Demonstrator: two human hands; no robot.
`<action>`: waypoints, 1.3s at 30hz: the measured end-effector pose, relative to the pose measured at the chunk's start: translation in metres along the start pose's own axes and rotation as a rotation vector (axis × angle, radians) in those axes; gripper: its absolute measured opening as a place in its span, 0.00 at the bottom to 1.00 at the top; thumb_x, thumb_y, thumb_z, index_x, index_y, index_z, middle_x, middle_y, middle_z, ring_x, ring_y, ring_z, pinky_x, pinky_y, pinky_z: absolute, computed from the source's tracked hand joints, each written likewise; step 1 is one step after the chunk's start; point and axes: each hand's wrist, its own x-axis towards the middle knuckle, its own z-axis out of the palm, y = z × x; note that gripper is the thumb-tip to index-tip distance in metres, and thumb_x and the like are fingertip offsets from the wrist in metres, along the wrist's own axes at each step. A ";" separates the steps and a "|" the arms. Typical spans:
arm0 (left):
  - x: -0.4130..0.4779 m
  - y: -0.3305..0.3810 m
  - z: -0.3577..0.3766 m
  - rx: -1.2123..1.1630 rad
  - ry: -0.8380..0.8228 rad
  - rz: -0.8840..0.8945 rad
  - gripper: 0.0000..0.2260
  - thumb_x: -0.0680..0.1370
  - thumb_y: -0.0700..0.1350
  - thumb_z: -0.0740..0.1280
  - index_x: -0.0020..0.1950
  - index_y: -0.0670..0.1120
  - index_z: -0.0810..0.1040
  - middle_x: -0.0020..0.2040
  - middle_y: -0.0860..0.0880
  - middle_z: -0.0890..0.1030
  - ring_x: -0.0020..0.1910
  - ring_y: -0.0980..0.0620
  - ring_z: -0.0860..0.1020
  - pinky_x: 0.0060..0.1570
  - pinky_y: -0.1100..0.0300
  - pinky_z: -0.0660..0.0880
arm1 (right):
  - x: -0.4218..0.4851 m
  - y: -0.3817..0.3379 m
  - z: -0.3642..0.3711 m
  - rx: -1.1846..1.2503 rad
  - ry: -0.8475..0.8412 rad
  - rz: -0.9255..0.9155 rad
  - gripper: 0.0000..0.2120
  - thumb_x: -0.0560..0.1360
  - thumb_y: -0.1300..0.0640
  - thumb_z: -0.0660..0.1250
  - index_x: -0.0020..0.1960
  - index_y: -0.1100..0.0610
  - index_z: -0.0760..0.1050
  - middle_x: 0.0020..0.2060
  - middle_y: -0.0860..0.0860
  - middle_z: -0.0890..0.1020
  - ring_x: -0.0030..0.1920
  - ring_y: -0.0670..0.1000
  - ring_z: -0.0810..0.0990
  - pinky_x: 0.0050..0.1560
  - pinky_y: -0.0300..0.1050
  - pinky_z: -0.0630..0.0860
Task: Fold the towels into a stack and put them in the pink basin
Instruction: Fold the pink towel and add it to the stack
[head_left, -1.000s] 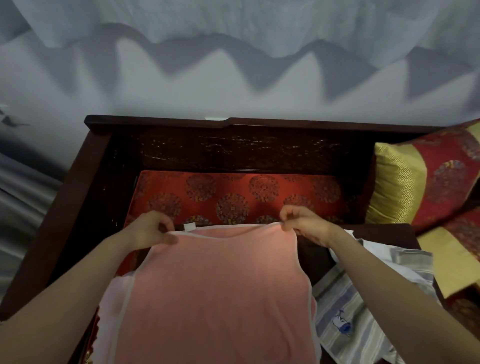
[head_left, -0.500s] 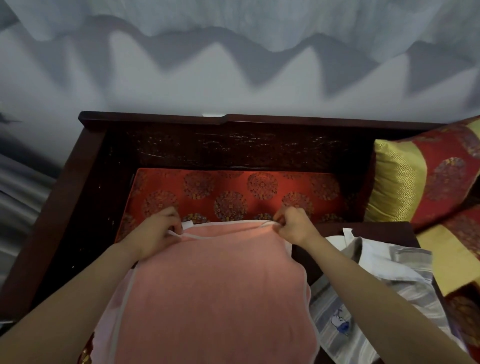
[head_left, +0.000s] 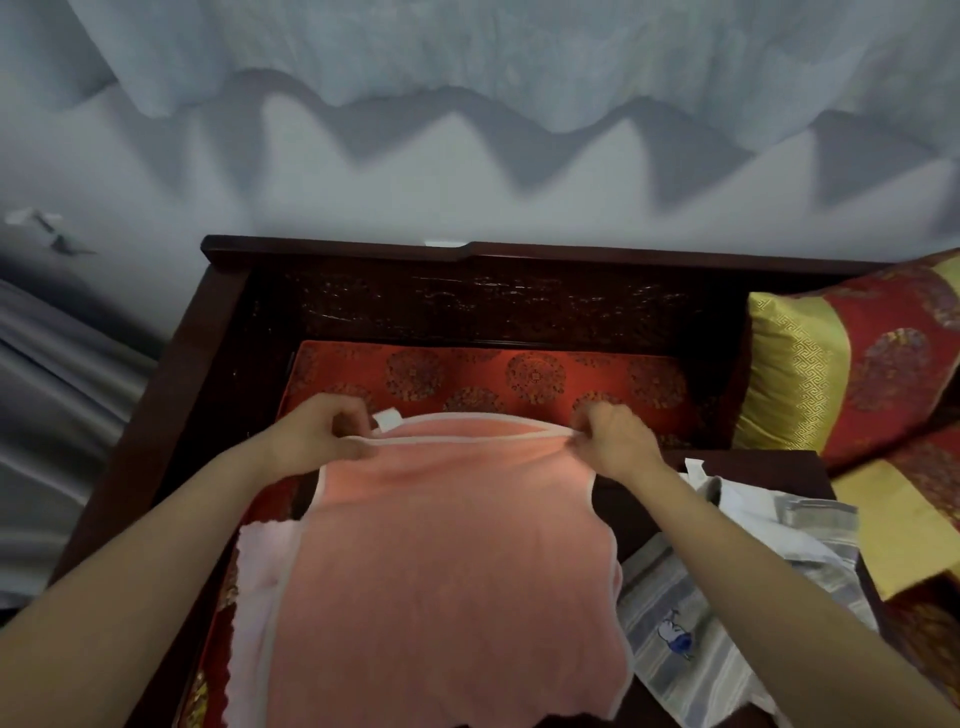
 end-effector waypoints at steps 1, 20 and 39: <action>-0.006 0.012 -0.009 -0.038 -0.024 -0.007 0.09 0.67 0.38 0.77 0.34 0.50 0.80 0.38 0.49 0.82 0.39 0.55 0.79 0.43 0.64 0.73 | -0.003 0.002 -0.013 0.036 0.006 -0.036 0.08 0.72 0.60 0.65 0.49 0.53 0.79 0.49 0.55 0.82 0.52 0.58 0.80 0.50 0.48 0.75; -0.187 0.216 -0.163 -0.375 0.520 0.412 0.11 0.59 0.52 0.81 0.30 0.50 0.81 0.25 0.54 0.79 0.24 0.62 0.73 0.25 0.73 0.68 | -0.149 -0.039 -0.299 0.377 0.061 -0.706 0.08 0.77 0.66 0.65 0.48 0.56 0.81 0.39 0.44 0.84 0.40 0.36 0.77 0.46 0.31 0.73; -0.289 0.187 -0.095 -0.043 -0.281 0.273 0.05 0.70 0.44 0.75 0.38 0.52 0.81 0.39 0.51 0.80 0.40 0.55 0.77 0.41 0.63 0.72 | -0.232 -0.022 -0.230 0.449 -0.347 -0.779 0.08 0.69 0.71 0.66 0.40 0.59 0.79 0.46 0.63 0.83 0.50 0.62 0.81 0.48 0.55 0.77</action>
